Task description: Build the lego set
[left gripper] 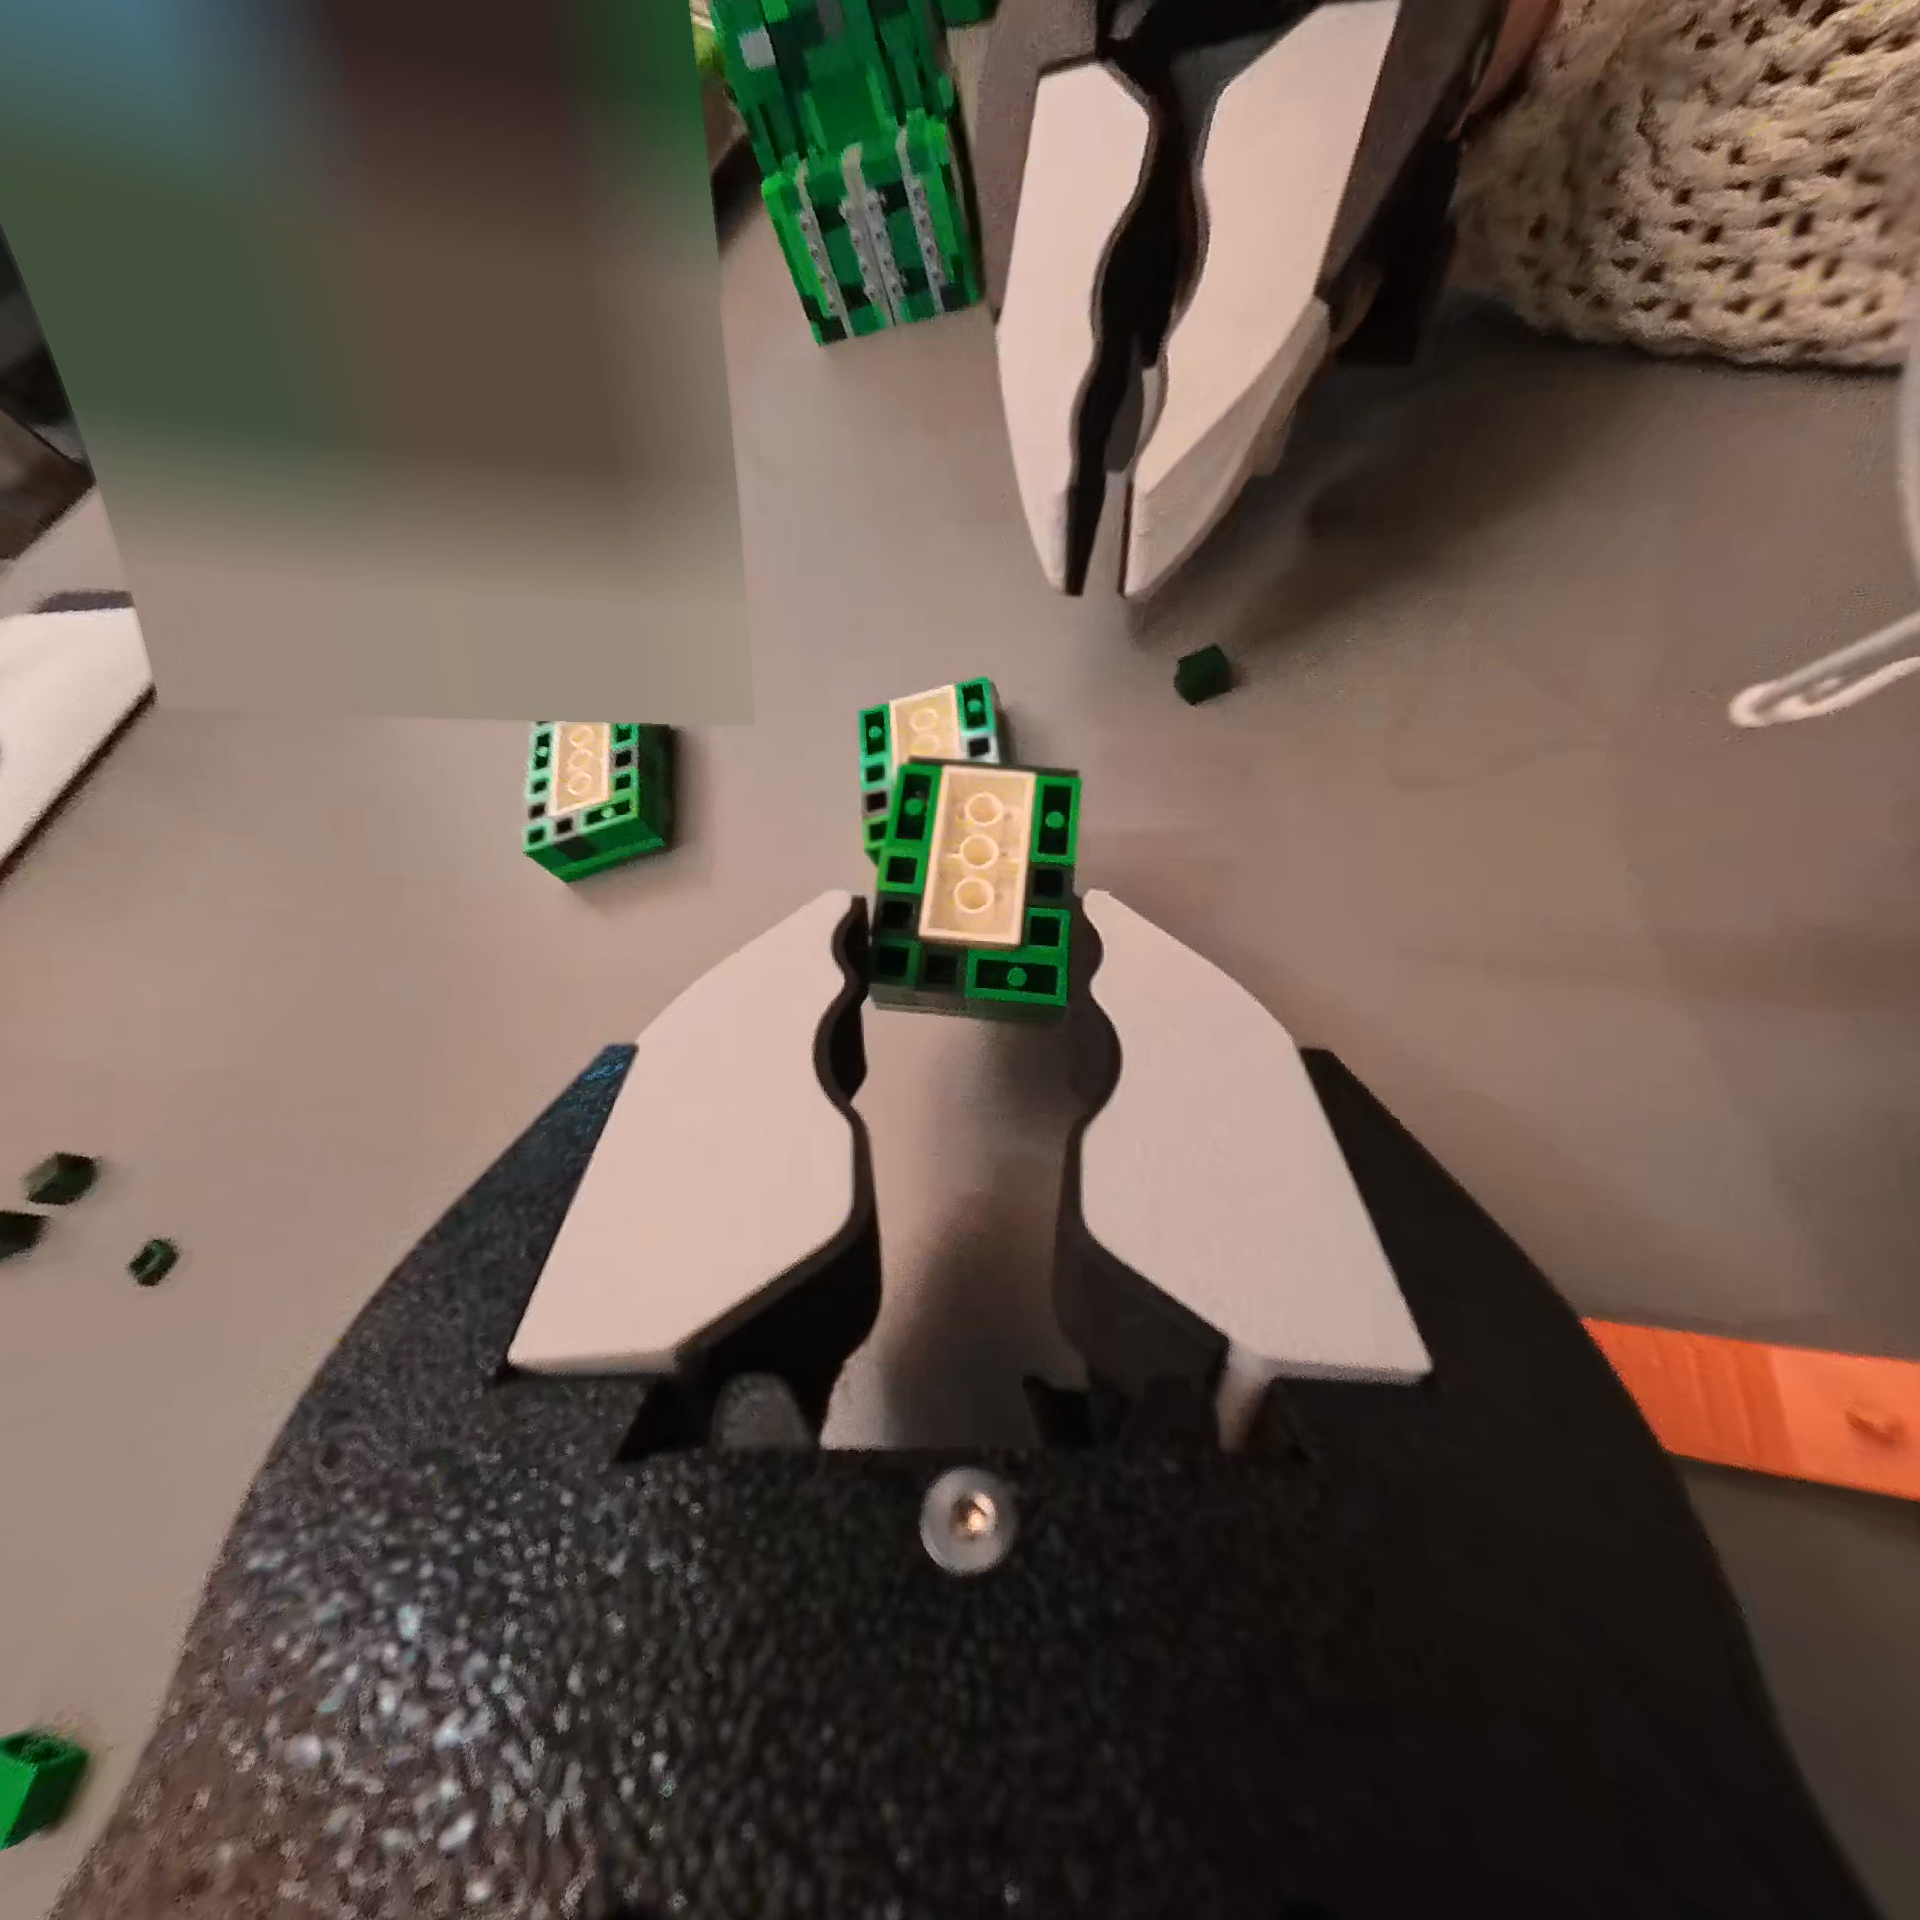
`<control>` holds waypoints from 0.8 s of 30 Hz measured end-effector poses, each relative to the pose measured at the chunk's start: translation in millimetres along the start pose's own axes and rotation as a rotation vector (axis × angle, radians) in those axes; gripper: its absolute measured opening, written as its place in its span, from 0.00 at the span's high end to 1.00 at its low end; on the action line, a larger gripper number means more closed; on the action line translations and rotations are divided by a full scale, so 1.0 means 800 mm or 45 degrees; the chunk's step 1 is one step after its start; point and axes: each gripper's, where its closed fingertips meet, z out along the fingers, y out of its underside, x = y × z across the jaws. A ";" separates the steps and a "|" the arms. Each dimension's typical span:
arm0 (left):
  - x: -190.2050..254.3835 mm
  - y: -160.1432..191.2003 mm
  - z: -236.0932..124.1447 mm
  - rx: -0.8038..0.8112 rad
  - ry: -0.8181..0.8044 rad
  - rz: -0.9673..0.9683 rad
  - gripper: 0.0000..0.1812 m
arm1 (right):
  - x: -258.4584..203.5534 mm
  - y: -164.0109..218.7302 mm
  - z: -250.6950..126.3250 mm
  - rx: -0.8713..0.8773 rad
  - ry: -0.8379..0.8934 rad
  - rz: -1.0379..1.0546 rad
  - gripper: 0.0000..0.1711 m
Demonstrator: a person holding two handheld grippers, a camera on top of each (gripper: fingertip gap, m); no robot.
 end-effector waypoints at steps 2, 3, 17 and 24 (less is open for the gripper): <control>0.003 0.003 0.001 -0.028 0.026 -0.011 0.80 | -0.014 0.011 0.004 -0.066 -0.098 0.017 0.94; 0.004 0.006 0.002 -0.045 0.035 -0.014 0.80 | -0.019 0.013 0.006 -0.084 -0.140 0.035 0.94; -0.001 0.009 0.002 -0.072 0.046 -0.091 0.80 | -0.006 0.017 0.001 -0.205 0.054 -0.080 0.90; -0.002 0.005 -0.001 -0.037 0.075 -0.141 0.80 | -0.010 0.029 -0.001 -0.212 -0.010 -0.063 0.91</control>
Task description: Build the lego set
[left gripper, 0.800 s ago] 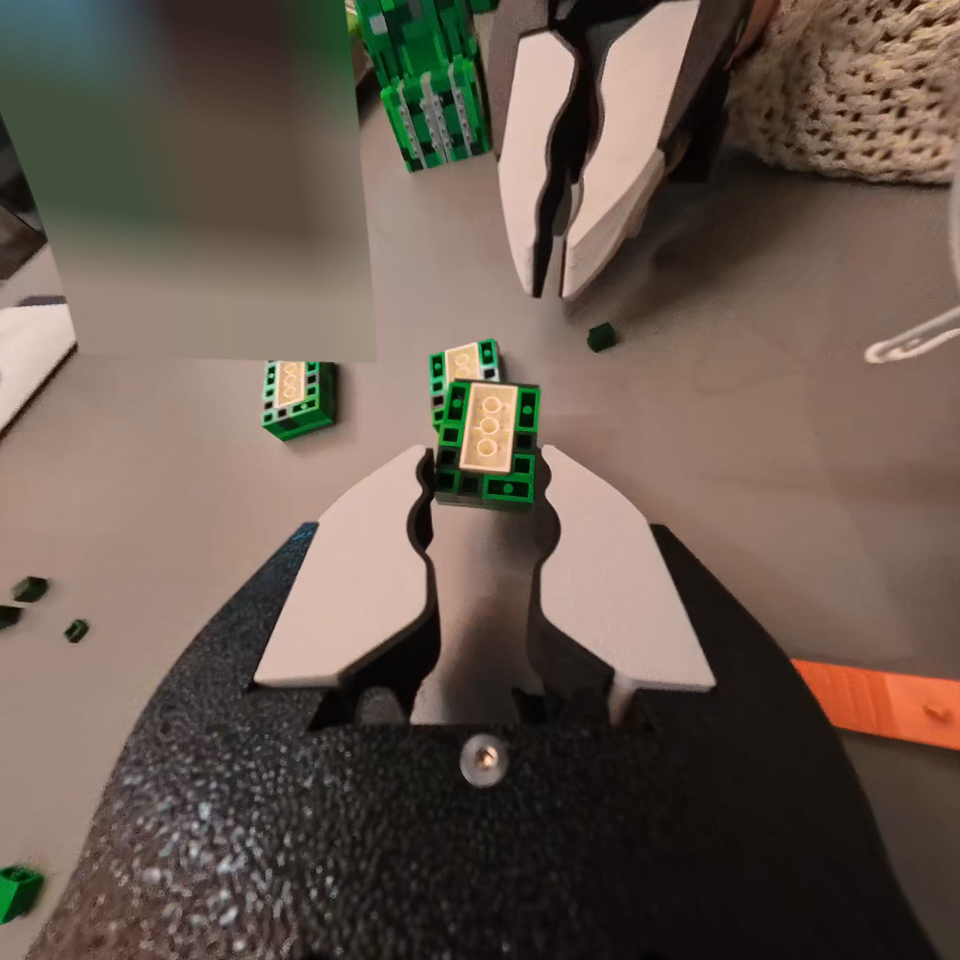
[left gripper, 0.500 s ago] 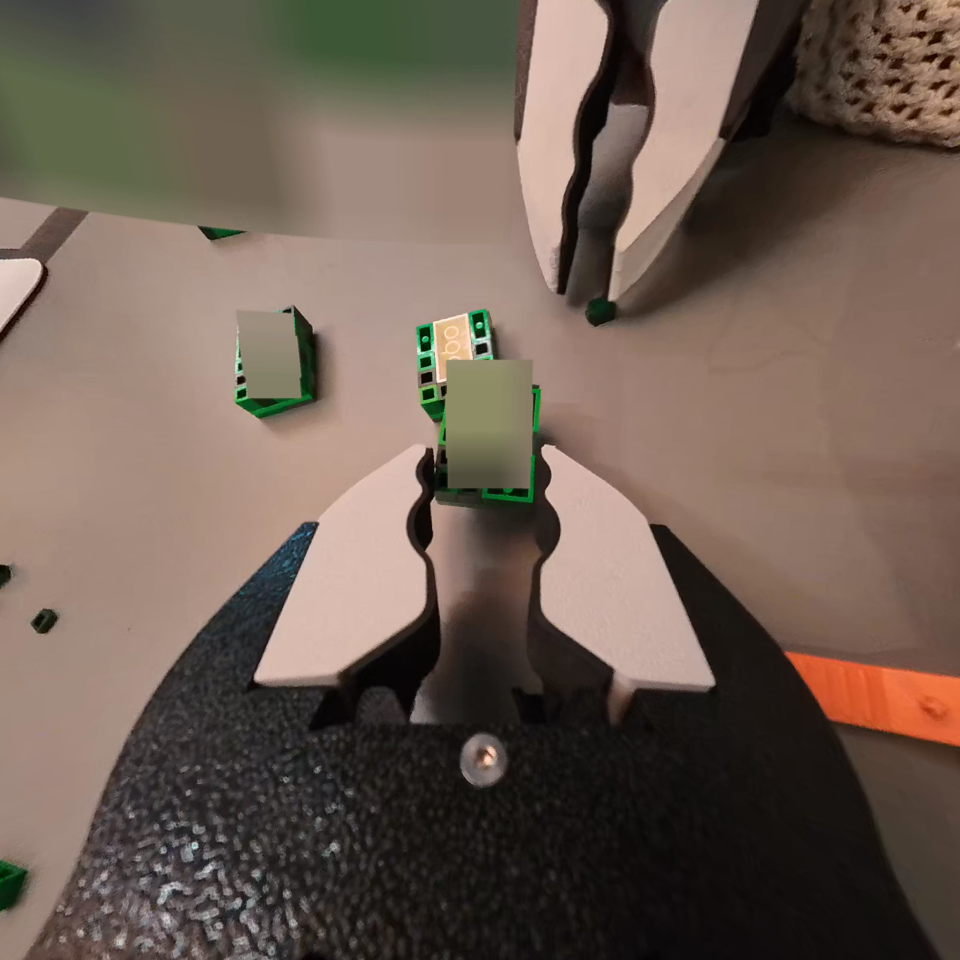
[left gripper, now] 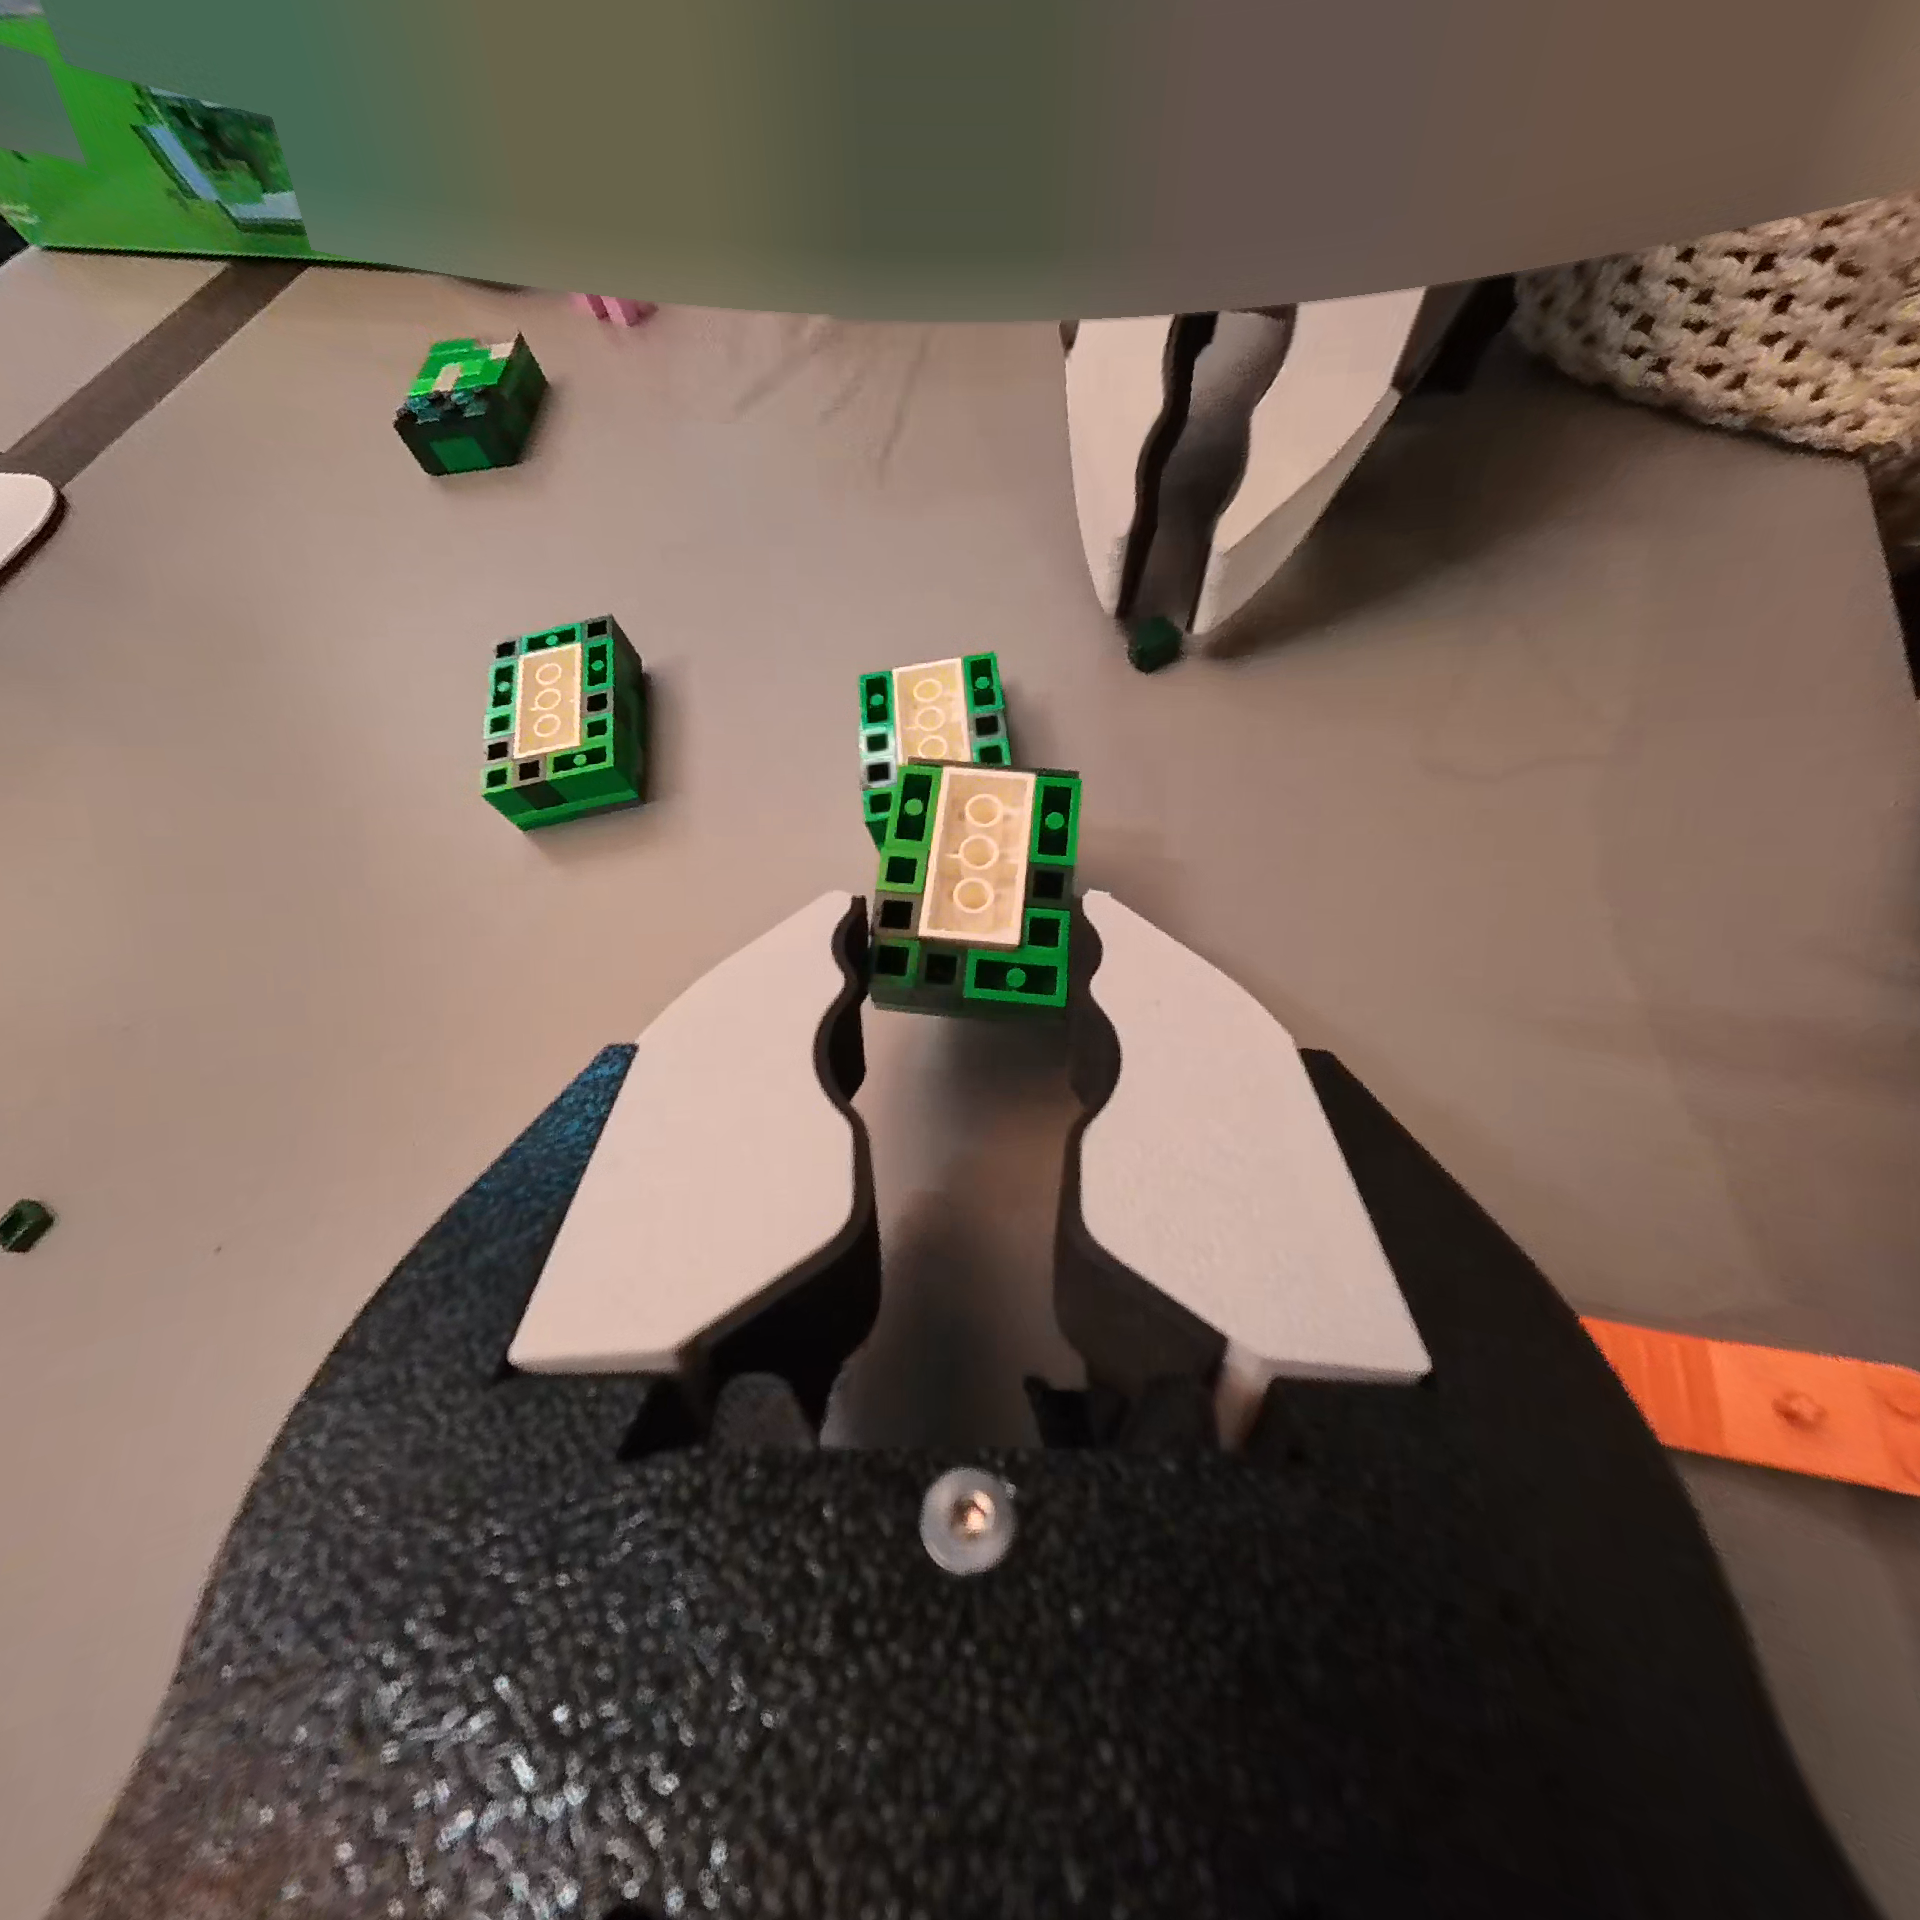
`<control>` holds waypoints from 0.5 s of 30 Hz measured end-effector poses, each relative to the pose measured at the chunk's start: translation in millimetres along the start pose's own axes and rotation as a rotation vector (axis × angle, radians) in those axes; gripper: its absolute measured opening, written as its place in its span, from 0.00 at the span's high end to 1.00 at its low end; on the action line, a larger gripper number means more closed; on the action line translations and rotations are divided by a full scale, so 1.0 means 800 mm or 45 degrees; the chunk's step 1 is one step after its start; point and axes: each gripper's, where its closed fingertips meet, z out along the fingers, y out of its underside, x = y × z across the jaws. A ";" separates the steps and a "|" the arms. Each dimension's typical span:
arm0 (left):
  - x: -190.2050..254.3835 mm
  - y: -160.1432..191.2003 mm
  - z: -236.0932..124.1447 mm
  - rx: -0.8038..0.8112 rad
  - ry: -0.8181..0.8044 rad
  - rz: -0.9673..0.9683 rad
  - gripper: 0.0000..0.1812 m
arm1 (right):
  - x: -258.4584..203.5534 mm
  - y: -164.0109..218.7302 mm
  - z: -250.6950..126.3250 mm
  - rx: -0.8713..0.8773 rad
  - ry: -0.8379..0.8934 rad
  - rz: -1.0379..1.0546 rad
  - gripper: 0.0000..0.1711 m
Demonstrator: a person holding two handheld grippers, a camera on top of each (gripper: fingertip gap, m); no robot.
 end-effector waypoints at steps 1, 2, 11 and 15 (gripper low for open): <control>0.000 0.000 0.000 -0.002 0.001 -0.001 0.80 | -0.001 0.001 0.000 -0.002 -0.019 0.029 0.91; 0.000 0.001 0.000 -0.006 -0.002 0.000 0.80 | -0.002 0.001 0.001 0.002 -0.028 0.049 0.91; 0.002 0.002 0.001 -0.019 0.000 0.006 0.80 | 0.002 0.003 0.002 -0.021 0.019 0.044 0.95; 0.004 0.003 0.002 -0.024 0.003 0.012 0.80 | 0.003 0.000 0.000 0.019 0.007 0.052 0.95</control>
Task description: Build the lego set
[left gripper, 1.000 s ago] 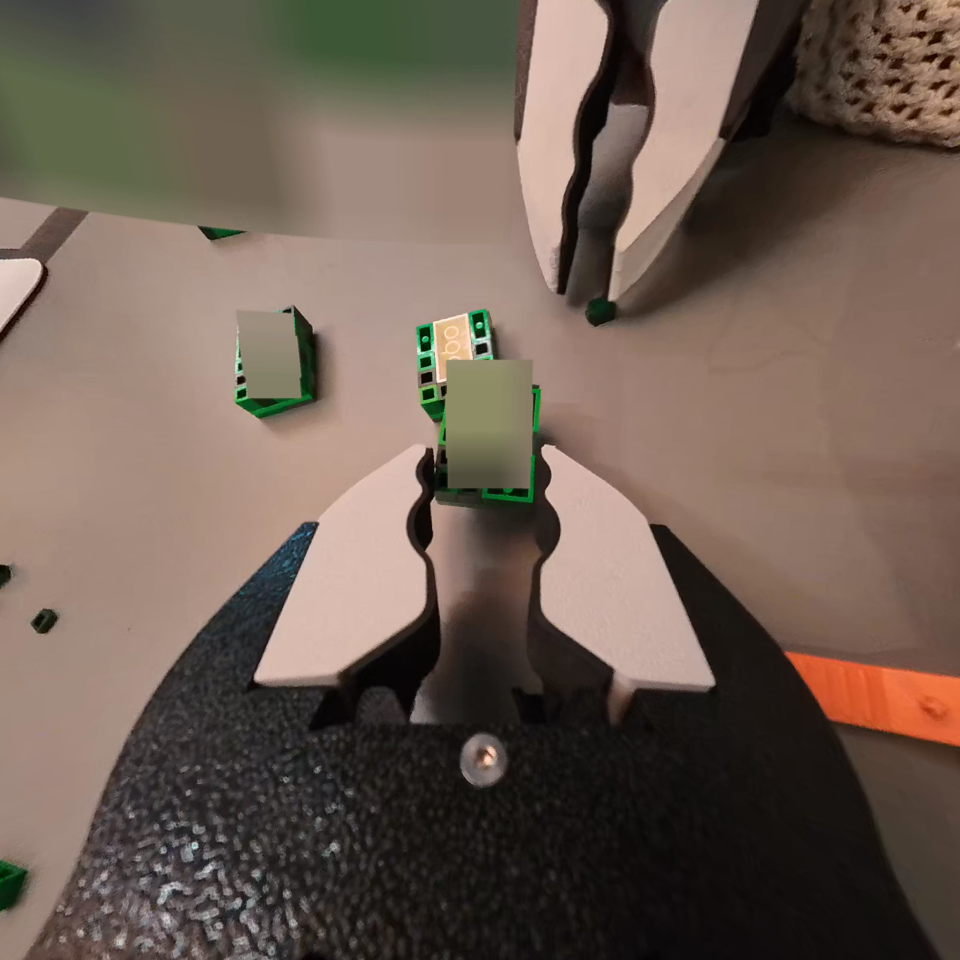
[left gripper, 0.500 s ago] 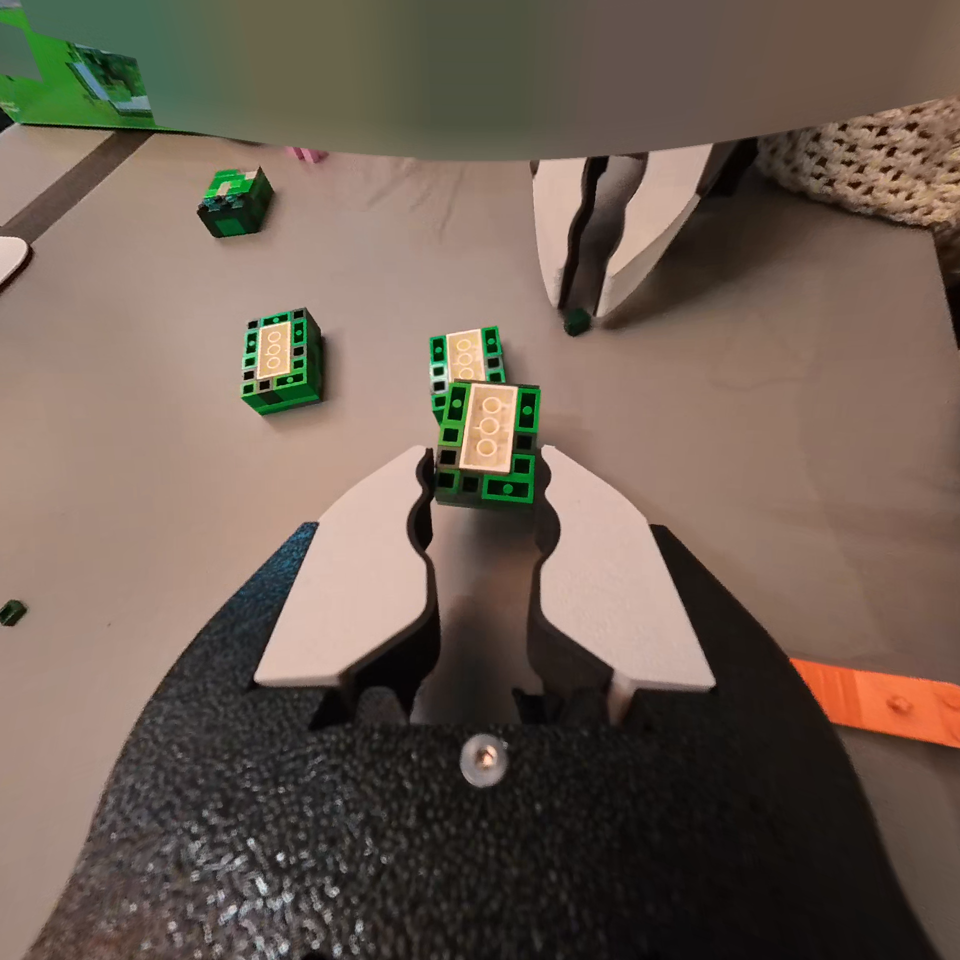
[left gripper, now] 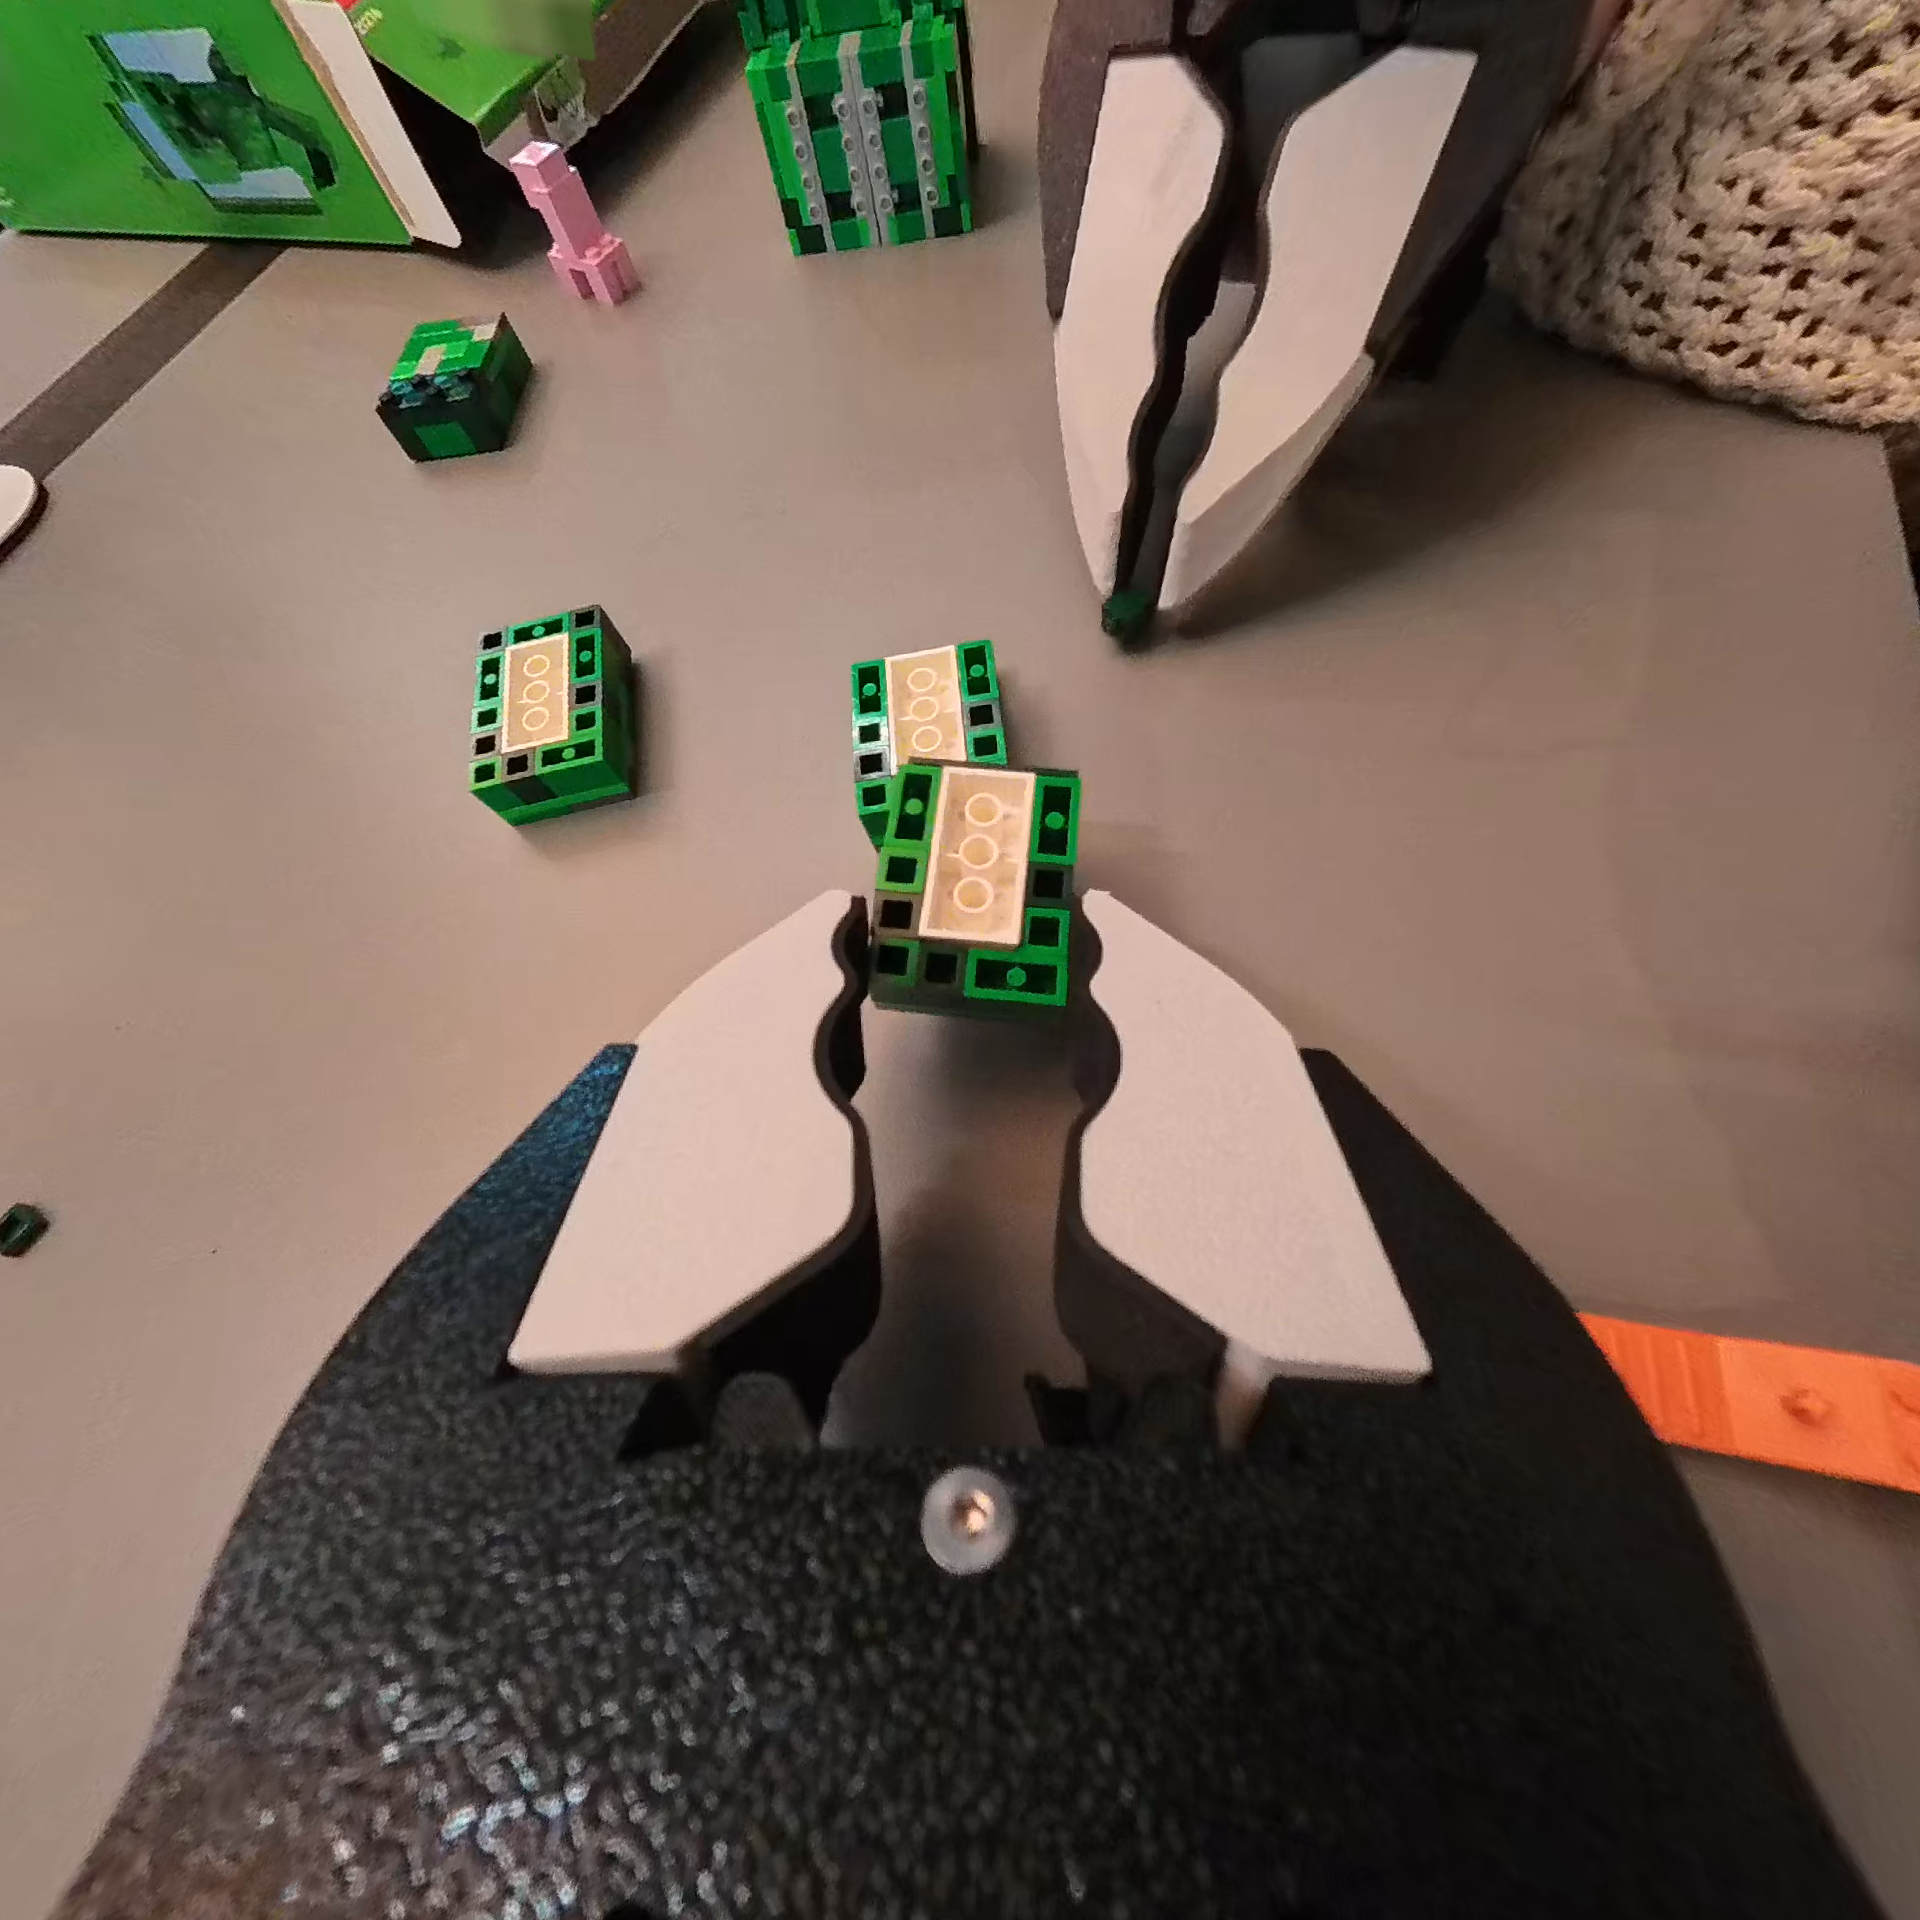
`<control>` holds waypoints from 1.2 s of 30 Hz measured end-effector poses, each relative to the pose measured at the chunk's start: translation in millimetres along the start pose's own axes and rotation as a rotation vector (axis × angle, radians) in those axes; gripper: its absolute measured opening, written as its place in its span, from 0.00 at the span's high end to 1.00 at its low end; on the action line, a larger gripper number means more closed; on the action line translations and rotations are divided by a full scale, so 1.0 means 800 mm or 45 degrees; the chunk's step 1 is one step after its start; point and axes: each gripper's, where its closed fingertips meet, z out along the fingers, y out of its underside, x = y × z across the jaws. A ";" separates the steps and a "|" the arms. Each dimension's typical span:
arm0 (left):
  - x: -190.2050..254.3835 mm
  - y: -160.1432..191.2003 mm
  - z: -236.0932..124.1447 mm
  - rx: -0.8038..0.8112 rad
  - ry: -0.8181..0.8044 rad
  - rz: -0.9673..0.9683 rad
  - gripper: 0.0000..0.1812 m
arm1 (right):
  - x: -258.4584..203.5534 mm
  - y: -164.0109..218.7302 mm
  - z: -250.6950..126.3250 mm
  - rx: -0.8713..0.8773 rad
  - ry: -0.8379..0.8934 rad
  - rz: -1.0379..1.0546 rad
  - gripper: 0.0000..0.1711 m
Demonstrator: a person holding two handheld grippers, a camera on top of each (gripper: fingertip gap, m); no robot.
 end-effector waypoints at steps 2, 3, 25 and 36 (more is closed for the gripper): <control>0.002 0.000 0.000 -0.002 0.009 0.008 0.80 | 0.001 -0.008 -0.003 0.044 0.022 -0.024 0.96; 0.003 0.001 0.001 -0.006 0.013 0.014 0.80 | 0.001 -0.013 -0.006 0.073 0.029 -0.032 0.96; 0.020 -0.001 0.004 -0.006 0.076 0.047 0.80 | -0.026 -0.050 0.028 -0.176 0.004 -0.320 0.96; 0.026 0.004 0.009 -0.053 0.092 0.099 0.80 | -0.020 -0.059 0.022 -0.127 0.019 -0.309 0.96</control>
